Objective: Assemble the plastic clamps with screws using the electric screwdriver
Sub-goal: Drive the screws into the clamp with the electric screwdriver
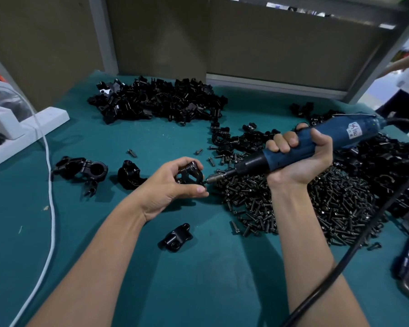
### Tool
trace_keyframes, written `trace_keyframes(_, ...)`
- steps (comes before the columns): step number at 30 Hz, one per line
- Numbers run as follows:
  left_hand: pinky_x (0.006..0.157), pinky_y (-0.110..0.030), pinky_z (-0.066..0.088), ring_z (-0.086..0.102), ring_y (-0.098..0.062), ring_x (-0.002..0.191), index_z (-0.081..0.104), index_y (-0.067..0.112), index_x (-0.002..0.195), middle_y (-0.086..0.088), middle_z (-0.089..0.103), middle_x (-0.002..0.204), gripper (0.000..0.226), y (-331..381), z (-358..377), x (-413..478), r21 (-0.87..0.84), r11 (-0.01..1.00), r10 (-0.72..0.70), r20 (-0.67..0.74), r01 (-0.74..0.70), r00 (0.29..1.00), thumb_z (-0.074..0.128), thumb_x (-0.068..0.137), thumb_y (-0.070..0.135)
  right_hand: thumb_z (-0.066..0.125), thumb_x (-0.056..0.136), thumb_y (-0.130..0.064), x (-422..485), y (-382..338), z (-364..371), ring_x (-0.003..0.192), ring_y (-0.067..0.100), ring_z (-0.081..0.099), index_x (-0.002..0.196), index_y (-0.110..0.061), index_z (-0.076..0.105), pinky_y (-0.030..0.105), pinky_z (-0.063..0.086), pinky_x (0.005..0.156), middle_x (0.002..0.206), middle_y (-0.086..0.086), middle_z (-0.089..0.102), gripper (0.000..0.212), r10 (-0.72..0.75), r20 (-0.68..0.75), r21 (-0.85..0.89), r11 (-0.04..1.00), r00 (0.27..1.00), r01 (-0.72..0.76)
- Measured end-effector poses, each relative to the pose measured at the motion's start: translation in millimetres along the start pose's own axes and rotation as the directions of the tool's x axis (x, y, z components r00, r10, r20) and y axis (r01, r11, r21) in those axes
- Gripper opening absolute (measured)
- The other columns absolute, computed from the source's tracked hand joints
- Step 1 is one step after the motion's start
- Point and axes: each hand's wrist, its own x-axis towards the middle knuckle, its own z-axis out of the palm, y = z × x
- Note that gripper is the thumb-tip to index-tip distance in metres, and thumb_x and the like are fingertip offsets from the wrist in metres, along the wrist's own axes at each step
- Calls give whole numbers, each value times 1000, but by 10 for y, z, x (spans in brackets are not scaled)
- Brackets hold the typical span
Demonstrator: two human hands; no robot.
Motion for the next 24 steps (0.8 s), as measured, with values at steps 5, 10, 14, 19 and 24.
trace_keyframes(5, 68, -32, 62, 72, -39, 91, 67, 14, 103, -17, 64, 104, 49, 15, 13, -10, 8, 1000, 8, -6, -8, 1000, 82, 59, 1, 50, 70, -28, 1, 13, -11, 41, 10, 39, 76, -15, 49, 20, 35, 44, 51, -6, 43, 14, 3, 17, 6, 1000, 1000, -3)
trace_keyframes(10, 71, -32, 62, 73, -38, 87, 63, 11, 108, -20, 63, 106, 52, 22, 35, -16, 4, 1000, 1, -6, -1, 1000, 79, 61, -3, 50, 70, -28, 8, 16, -26, 41, 10, 40, 76, -15, 49, 20, 35, 44, 51, -6, 44, 14, 11, 24, 15, 1000, 1000, -12)
trace_keyframes(14, 64, -29, 61, 73, -38, 85, 63, 9, 108, -17, 62, 101, 51, 28, 43, -23, 3, 1000, 8, -7, -8, 1000, 78, 61, -4, 49, 70, -28, 12, 16, -25, 40, 10, 40, 75, -15, 49, 20, 35, 44, 50, -6, 44, 14, 11, 33, 13, 1000, 999, -12)
trace_keyframes(19, 62, -30, 61, 73, -39, 84, 63, 9, 108, -19, 61, 103, 51, 31, 49, -22, 1, 1000, 0, -9, 0, 1000, 77, 61, -4, 49, 70, -28, 14, 25, -33, 40, 11, 39, 74, -15, 49, 20, 34, 44, 50, -6, 44, 13, 10, 16, 8, 1000, 1000, -10)
trace_keyframes(24, 76, -41, 62, 72, -40, 83, 62, 8, 110, -17, 59, 104, 52, 23, 41, -5, -23, 1000, -12, -15, 12, 1000, 76, 62, -7, 51, 69, -28, 17, 24, -29, 40, 11, 39, 73, -14, 50, 19, 35, 44, 51, -5, 43, 14, 14, 5, 12, 1000, 1000, -14)
